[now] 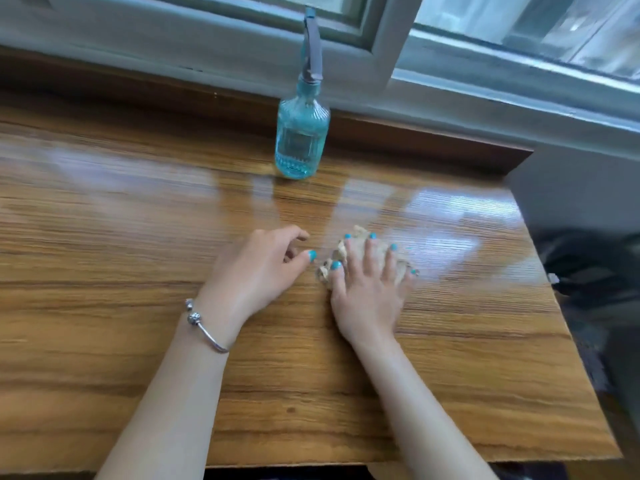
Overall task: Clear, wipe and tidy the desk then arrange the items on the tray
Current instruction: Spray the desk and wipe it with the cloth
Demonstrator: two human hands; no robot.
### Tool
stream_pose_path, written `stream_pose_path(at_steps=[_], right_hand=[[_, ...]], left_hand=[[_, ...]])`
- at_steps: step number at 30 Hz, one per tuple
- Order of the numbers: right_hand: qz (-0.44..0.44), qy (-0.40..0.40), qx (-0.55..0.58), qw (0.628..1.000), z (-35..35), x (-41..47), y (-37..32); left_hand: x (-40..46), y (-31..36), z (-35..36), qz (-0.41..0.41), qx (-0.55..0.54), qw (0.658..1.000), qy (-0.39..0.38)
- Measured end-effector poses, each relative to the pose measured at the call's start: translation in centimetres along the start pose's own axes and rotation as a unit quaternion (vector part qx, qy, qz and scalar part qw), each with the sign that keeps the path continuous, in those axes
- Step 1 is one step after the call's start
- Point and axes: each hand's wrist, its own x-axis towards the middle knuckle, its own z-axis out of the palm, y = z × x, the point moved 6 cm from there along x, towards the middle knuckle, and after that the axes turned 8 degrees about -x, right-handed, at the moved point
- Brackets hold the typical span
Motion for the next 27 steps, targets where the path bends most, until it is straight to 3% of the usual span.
stream_pose_path(at_steps=[2,4,6,9,12,13,15,17,18,20,23,25,27], right_hand=[[-0.139,-0.02,-0.014,0.99,0.4,-0.6,0.7],[-0.195,-0.023,-0.032,0.98,0.2,-0.2,5.0],[-0.128,-0.027,-0.041,0.991,0.2,0.9,11.6],[0.057,-0.045,0.002,0.997,0.1,2.5,19.0],[0.167,-0.034,0.019,0.985,0.0,2.8,15.8],[0.142,-0.027,0.022,0.989,-0.1,2.6,12.9],[0.001,-0.009,0.01,1.0,0.2,1.2,7.8],[-0.126,-0.027,0.0,0.992,0.6,-0.2,7.2],[-0.141,-0.031,0.0,0.99,0.5,-0.2,9.3],[-0.062,-0.029,-0.006,0.998,0.6,0.4,16.3],[0.157,-0.021,-0.003,0.987,-0.5,1.6,26.1],[0.233,-0.027,0.003,0.972,-0.8,2.0,26.3],[0.231,-0.046,0.012,0.972,-0.5,1.5,22.9]], left_hand=[[-0.1,2.2,1.2,0.006,0.011,1.0,0.015],[-0.2,3.4,2.1,0.0,0.033,0.999,0.017],[-0.1,3.8,2.8,-0.01,0.035,0.999,0.012],[0.1,4.1,3.5,-0.008,0.053,0.999,0.006],[0.0,5.1,4.5,0.031,0.085,0.996,0.008],[0.1,5.5,4.9,0.04,0.083,0.996,0.009],[0.7,6.2,5.6,0.05,0.069,0.996,0.007],[1.3,6.6,6.0,0.061,0.069,0.996,-0.002],[1.6,6.7,6.1,0.066,0.072,0.995,-0.008],[1.8,6.6,6.0,0.076,0.07,0.995,-0.017],[1.6,5.9,6.0,0.079,0.061,0.995,-0.017],[1.2,5.4,6.1,0.069,0.064,0.995,-0.015],[0.8,5.1,6.3,0.065,0.072,0.995,-0.018]])
